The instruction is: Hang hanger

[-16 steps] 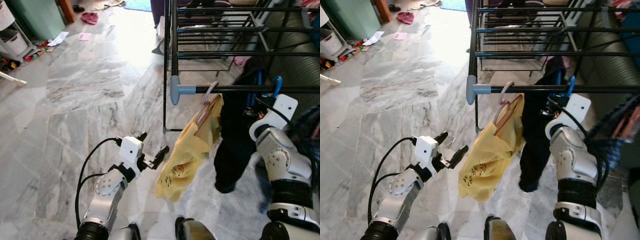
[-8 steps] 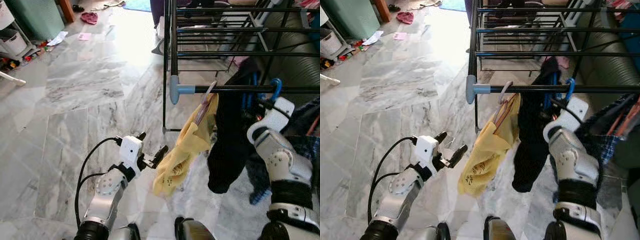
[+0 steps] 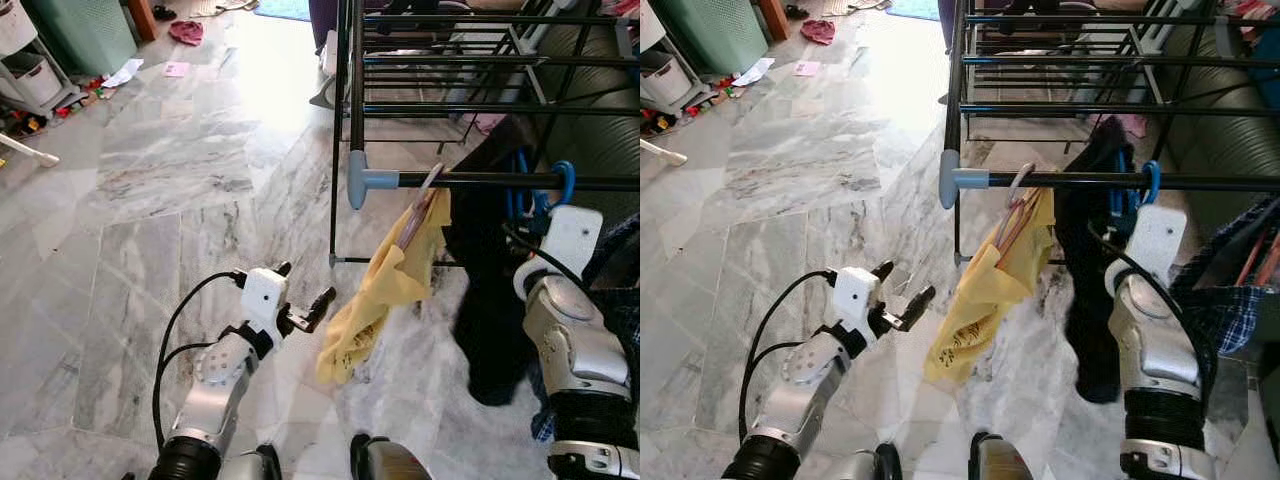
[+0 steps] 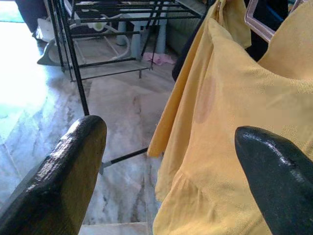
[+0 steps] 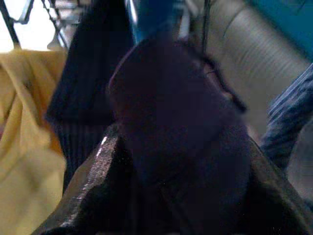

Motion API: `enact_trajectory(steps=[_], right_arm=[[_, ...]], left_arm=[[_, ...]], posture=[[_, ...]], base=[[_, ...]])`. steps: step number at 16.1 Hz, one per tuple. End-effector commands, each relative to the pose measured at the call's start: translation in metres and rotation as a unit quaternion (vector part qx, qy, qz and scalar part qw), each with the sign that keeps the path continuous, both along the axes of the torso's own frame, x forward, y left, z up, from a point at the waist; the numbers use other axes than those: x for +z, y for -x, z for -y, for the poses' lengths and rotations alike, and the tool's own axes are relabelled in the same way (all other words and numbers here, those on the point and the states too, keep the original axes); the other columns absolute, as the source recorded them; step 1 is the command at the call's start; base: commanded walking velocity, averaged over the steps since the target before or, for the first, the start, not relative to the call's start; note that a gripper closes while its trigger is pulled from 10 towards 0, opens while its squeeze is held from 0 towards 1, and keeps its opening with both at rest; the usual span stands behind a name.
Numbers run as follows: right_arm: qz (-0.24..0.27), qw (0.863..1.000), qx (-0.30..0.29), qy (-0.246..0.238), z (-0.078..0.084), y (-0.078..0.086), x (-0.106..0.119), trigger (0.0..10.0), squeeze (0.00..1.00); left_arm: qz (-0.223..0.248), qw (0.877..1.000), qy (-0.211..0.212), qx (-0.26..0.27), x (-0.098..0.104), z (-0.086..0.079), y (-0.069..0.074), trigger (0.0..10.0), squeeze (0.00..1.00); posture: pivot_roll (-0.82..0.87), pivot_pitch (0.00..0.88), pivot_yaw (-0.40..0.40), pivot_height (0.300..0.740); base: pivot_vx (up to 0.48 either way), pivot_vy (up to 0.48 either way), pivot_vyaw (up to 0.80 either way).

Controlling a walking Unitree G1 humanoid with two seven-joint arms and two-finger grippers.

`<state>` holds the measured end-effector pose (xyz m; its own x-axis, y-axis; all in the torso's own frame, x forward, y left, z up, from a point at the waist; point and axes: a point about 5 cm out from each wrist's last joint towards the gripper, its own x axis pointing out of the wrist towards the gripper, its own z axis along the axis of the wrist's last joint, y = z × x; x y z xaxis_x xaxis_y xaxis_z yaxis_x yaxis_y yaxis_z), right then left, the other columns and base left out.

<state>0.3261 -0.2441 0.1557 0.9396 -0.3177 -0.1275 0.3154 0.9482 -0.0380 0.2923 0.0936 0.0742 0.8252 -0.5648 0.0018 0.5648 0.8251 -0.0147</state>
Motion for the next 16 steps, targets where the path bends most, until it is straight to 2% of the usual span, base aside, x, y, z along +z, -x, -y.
enact_trajectory(steps=[1, 3, 5, 7, 8, 11, 15, 16], right_arm=[[0.021, 0.999, -0.008, 0.027, 0.003, 0.003, 0.009, 10.0, 1.00], [0.039, 0.996, -0.032, 0.072, 0.003, 0.008, 0.015, 10.0, 1.00], [0.045, 0.994, -0.050, 0.089, 0.004, 0.014, 0.016, 10.0, 1.00], [0.048, 0.992, -0.054, 0.102, -0.002, 0.021, 0.012, 10.0, 1.00], [0.048, 0.992, -0.049, 0.101, -0.009, 0.025, 0.006, 10.0, 1.00], [0.048, 0.993, -0.042, 0.098, -0.018, 0.033, -0.003, 10.0, 1.00], [0.093, 0.988, -0.028, 0.118, -0.032, 0.051, -0.008, 10.0, 1.00], [0.095, 0.988, -0.032, 0.116, -0.034, 0.056, -0.011, 10.0, 1.00]], left_arm=[[-0.010, 1.000, -0.010, 0.002, -0.004, -0.001, 0.001, 10.0, 0.00], [-0.011, 1.000, -0.011, 0.008, -0.004, 0.000, -0.001, 10.0, 0.00], [-0.014, 1.000, -0.013, 0.020, -0.005, -0.001, -0.002, 10.0, 0.00], [-0.020, 0.999, -0.018, 0.043, -0.006, -0.004, -0.005, 10.0, 0.00], [-0.024, 0.997, -0.027, 0.065, -0.007, -0.008, -0.007, 10.0, 0.00], [-0.028, 0.996, -0.037, 0.079, -0.010, -0.011, -0.008, 10.0, 0.00], [-0.024, 0.985, -0.077, 0.150, -0.015, -0.023, -0.010, 10.0, 0.00], [-0.027, 0.985, -0.070, 0.157, -0.016, -0.025, -0.010, 10.0, 0.00]], posture=[[-0.17, 0.198, 0.034, 0.740], [-0.18, 0.197, 0.036, 0.740], [-0.18, 0.198, 0.037, 0.740], [-0.18, 0.200, 0.039, 0.740], [-0.19, 0.201, 0.040, 0.740], [-0.19, 0.202, 0.041, 0.740], [-0.19, 0.201, 0.041, 0.740], [-0.19, 0.201, 0.041, 0.740]], base=[[0.000, 0.000, 0.00], [0.000, 0.000, 0.00], [0.000, 0.000, 0.00], [0.000, 0.000, 0.00], [0.000, 0.000, 0.00], [0.000, 0.000, 0.00], [0.000, 0.000, 0.00], [0.000, 0.000, 0.00]])
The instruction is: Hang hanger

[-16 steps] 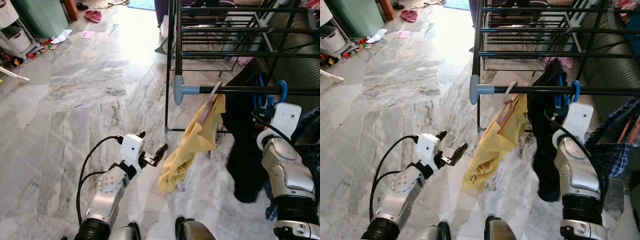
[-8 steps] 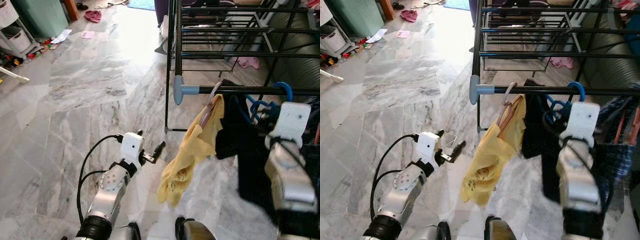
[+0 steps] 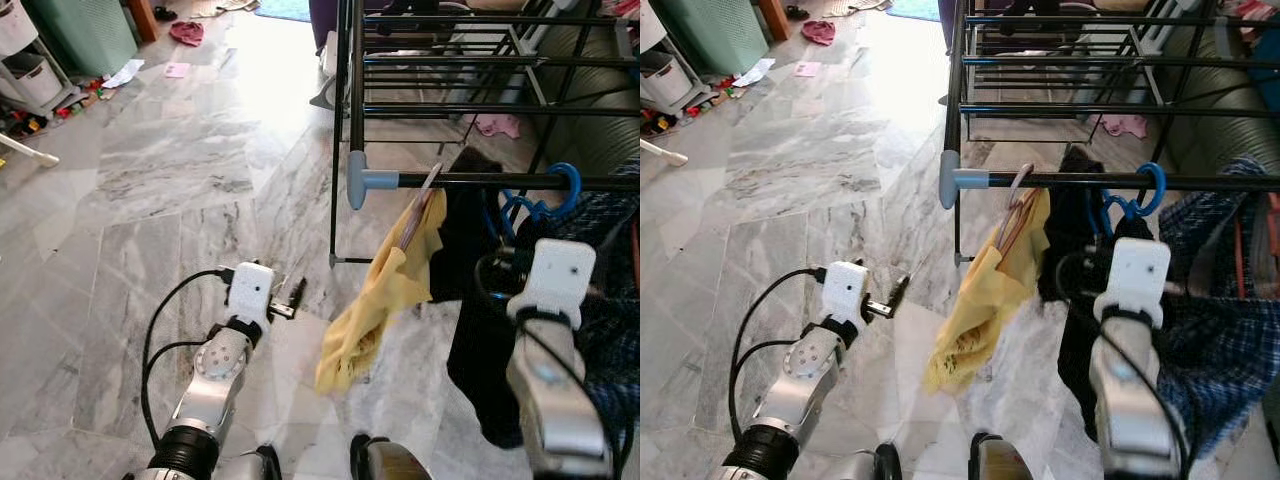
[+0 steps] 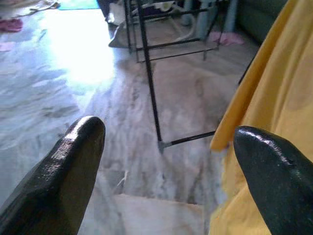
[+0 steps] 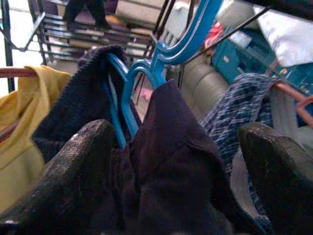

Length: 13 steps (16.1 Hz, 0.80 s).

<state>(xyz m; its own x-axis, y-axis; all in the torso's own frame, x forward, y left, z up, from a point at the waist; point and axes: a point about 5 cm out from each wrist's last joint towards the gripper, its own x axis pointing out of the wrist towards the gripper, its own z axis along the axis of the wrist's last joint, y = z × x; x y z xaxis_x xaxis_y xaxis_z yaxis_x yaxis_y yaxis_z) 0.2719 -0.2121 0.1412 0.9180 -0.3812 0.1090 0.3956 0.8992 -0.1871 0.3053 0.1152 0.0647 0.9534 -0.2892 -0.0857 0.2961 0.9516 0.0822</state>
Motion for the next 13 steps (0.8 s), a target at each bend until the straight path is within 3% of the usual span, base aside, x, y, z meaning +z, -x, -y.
enact_trajectory(steps=[1, 7, 13], right_arm=[[0.011, 1.000, 0.000, 0.002, -0.004, 0.004, 0.001, 10.0, 1.00], [0.002, 0.999, 0.042, 0.014, -0.021, 0.021, -0.017, 10.0, 1.00], [0.006, 0.998, 0.065, 0.015, -0.028, 0.016, -0.018, 10.0, 1.00]], left_arm=[[-0.004, 1.000, -0.008, 0.012, -0.005, -0.005, 0.003, 10.0, 0.00], [-0.007, 0.998, -0.020, 0.066, -0.008, -0.024, 0.006, 10.0, 0.00], [-0.007, 0.996, -0.031, 0.079, -0.010, -0.022, 0.005, 10.0, 0.00]], posture=[[-0.19, 0.197, 0.040, 0.740], [-0.18, 0.187, 0.039, 0.740], [-0.17, 0.183, 0.037, 0.740]], base=[[0.000, 0.000, 0.00], [0.000, 0.000, 0.00], [-0.327, 0.000, 0.00]])
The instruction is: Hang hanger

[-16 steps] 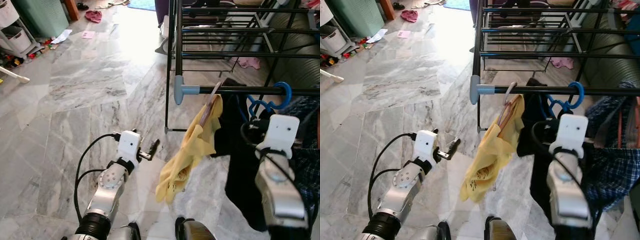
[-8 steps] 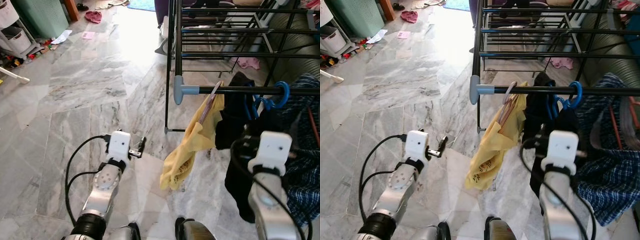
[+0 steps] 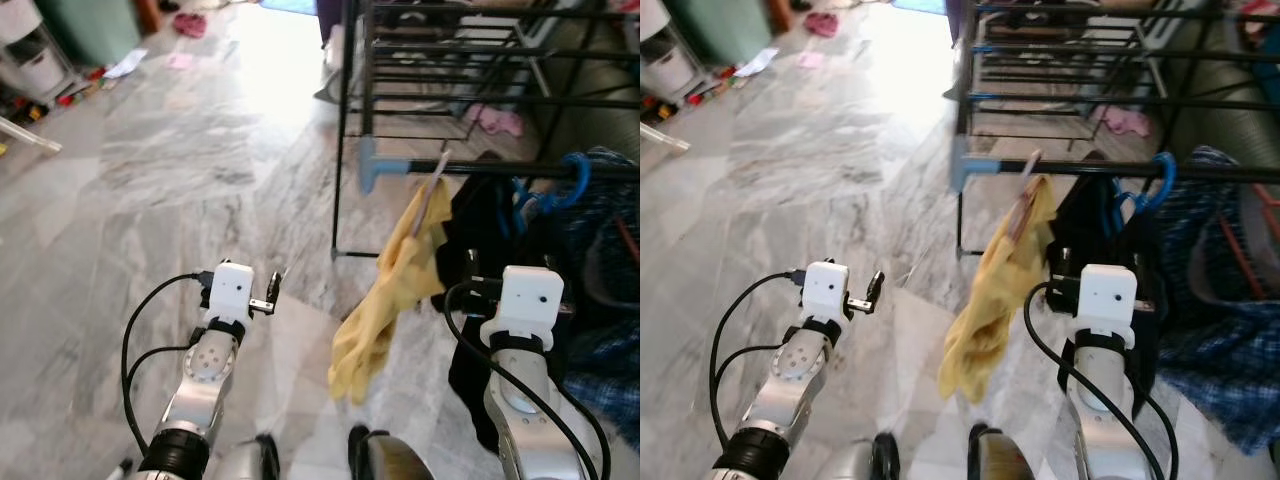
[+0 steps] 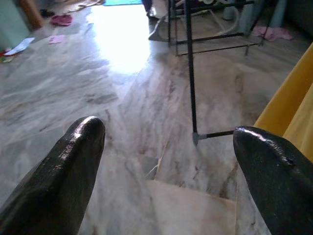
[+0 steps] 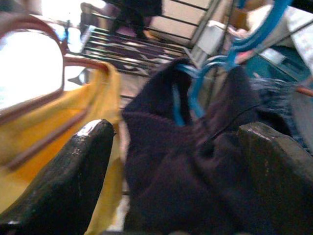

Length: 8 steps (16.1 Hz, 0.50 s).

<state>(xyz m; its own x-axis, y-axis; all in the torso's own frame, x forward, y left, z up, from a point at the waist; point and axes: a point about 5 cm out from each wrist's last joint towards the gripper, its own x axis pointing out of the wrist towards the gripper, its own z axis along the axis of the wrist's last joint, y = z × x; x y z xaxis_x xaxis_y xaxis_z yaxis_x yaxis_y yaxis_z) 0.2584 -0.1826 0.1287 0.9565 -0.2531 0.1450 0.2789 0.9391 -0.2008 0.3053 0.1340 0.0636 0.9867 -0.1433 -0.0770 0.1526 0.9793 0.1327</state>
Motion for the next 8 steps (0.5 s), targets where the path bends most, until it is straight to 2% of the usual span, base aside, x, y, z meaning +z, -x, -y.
enact_trajectory(steps=[1, 8], right_arm=[[-0.009, 1.000, 0.000, 0.002, 0.0006, 0.0024, -0.0056, 10.0, 1.00], [-0.007, 1.000, 0.020, -0.009, -0.0052, 0.0007, -0.0062, 10.0, 1.00]], left_arm=[[-0.018, 1.000, -0.007, 0.007, -0.0087, -0.0030, 0.0049, 10.0, 0.00], [-0.018, 1.000, -0.011, 0.007, -0.0088, -0.0024, 0.0038, 10.0, 0.00]], posture=[[-0.17, 0.183, 0.037, 0.740], [-0.17, 0.182, 0.044, 0.740]], base=[[-0.375, 0.000, 0.00], [-0.375, 0.000, 0.00]])
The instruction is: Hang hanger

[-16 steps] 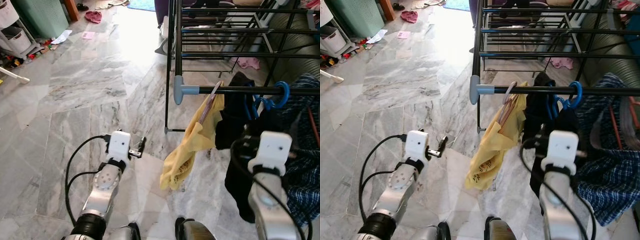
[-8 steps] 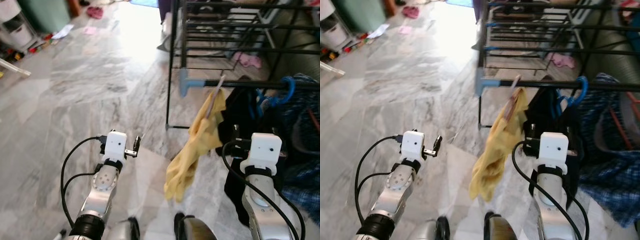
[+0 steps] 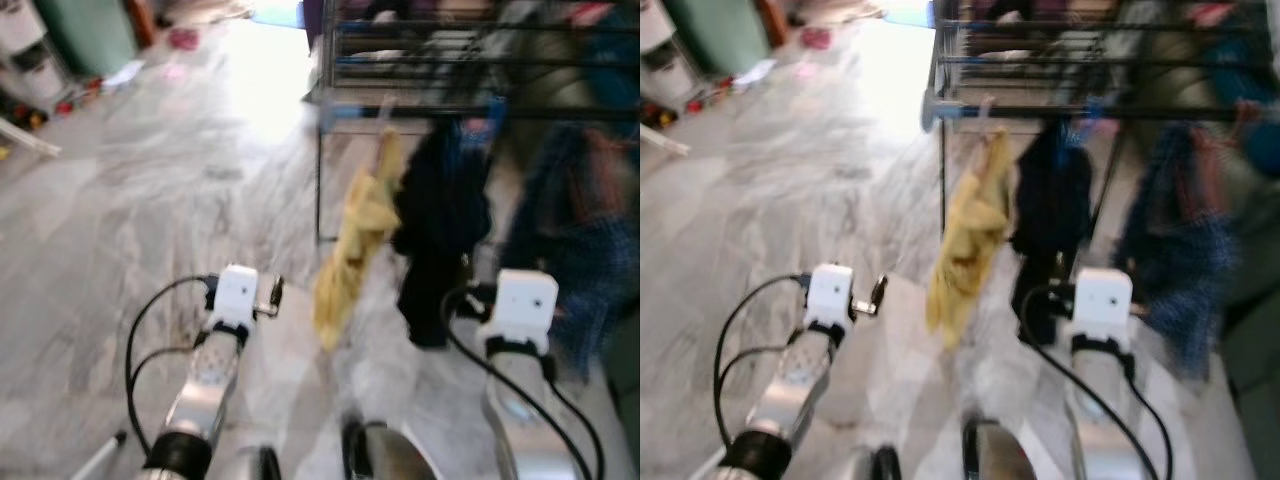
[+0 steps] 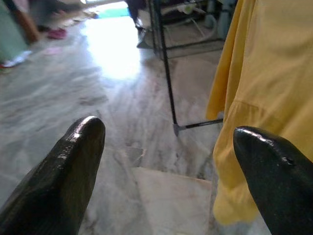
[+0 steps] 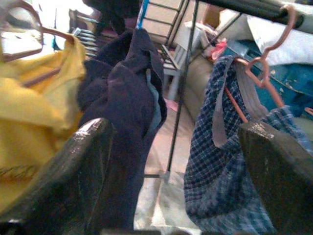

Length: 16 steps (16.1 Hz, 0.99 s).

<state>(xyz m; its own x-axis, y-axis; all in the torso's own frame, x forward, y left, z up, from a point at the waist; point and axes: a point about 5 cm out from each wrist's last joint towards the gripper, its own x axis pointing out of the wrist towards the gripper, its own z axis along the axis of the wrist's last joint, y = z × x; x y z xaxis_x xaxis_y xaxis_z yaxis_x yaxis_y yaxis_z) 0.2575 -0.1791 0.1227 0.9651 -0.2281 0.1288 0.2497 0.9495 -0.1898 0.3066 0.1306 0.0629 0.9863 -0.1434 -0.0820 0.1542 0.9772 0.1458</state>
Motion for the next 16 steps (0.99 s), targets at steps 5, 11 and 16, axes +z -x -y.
enact_trajectory(steps=[5, 11, 16], right_arm=[[-0.009, 0.998, 0.051, -0.026, -0.014, -0.004, -0.005, 10.0, 0.38], [-0.014, 0.997, 0.068, -0.042, -0.020, -0.007, -0.007, 10.0, 0.00], [-0.018, 0.996, 0.077, -0.047, -0.021, -0.008, -0.009, 10.0, 0.00]], left_arm=[[-0.021, 1.000, -0.002, 0.009, -0.009, -0.006, 0.003, 10.0, 0.00], [-0.038, 0.999, 0.017, 0.018, -0.012, -0.009, 0.001, 10.0, 0.00], [-0.047, 0.998, 0.017, 0.027, -0.016, -0.011, 0.000, 10.0, 0.00]], posture=[[-0.17, 0.178, 0.046, 0.740], [-0.16, 0.173, 0.054, 0.740], [-0.16, 0.171, 0.052, 0.740]], base=[[-0.244, 0.000, 0.00], [0.000, 0.000, 0.00], [0.000, 0.215, 0.64]])
